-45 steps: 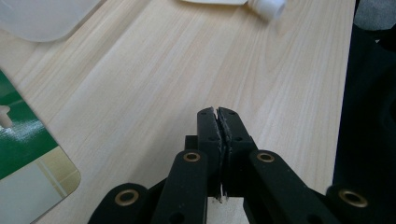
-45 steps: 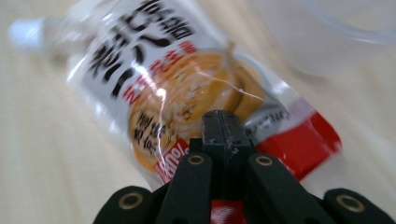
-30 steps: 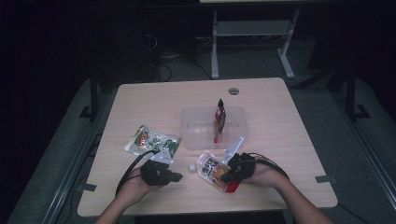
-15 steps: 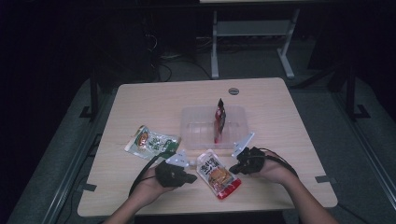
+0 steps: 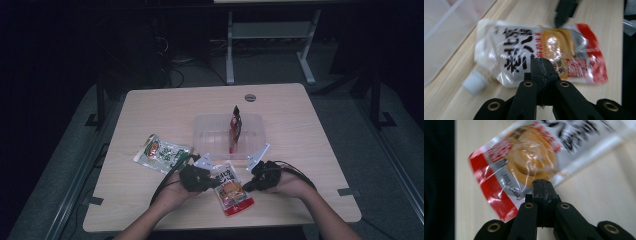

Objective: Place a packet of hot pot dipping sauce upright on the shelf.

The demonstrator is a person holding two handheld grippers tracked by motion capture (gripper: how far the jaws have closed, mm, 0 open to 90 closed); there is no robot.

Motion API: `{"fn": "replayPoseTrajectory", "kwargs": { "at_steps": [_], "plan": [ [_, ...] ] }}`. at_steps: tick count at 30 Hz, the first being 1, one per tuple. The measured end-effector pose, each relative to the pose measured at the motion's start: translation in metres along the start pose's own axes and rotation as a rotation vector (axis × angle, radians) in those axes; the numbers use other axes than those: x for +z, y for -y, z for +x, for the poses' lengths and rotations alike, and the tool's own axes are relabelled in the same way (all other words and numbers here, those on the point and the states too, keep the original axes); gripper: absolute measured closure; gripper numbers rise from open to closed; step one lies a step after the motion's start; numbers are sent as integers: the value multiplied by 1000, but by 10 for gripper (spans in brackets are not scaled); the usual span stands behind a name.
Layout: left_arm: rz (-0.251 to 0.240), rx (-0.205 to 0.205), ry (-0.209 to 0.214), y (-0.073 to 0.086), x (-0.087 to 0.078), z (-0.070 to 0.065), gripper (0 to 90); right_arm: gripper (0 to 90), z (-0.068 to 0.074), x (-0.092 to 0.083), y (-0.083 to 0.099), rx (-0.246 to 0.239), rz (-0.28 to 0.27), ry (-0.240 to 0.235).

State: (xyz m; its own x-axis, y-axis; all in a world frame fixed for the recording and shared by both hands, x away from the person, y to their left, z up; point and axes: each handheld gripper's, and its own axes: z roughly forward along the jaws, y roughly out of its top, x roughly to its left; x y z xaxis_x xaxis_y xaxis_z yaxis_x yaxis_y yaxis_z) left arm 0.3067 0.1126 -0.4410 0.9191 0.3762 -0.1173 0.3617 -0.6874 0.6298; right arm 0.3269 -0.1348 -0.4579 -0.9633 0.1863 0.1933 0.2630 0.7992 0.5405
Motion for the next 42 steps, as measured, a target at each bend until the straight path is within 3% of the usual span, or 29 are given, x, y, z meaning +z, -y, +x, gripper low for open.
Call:
{"fn": "replayPoseTrajectory", "kwargs": {
  "at_steps": [7,12,17,20,21,24,25,29,34,38,42],
  "plan": [
    [14,-19,-3,4,7,3,899,900,19,18,-19,-70,-6,-66],
    [3,-29,-7,5,6,4,898,900,29,30,-32,-116,-38,-76],
    [10,-22,-12,5,5,6,898,900,35,40,-46,-160,-75,-59],
    [12,-19,-10,6,4,6,898,900,34,32,-49,-165,-118,-25],
    [22,-8,-9,6,2,5,898,900,31,27,-48,-157,-133,-6],
    [4,-2,1,5,2,0,898,900,13,5,-37,-74,-179,115],
    [5,8,5,4,2,-1,898,900,9,-1,-32,-26,-185,142],
    [7,30,16,-1,7,-10,898,900,-11,-12,-17,72,-202,216],
    [34,25,7,2,11,-9,899,894,-23,-14,-10,142,-204,204],
    [58,20,-4,3,14,-8,900,727,-26,-14,-8,172,-206,177],
    [81,25,2,4,15,-7,900,581,-30,-15,-6,220,-236,110]
  ]
}}
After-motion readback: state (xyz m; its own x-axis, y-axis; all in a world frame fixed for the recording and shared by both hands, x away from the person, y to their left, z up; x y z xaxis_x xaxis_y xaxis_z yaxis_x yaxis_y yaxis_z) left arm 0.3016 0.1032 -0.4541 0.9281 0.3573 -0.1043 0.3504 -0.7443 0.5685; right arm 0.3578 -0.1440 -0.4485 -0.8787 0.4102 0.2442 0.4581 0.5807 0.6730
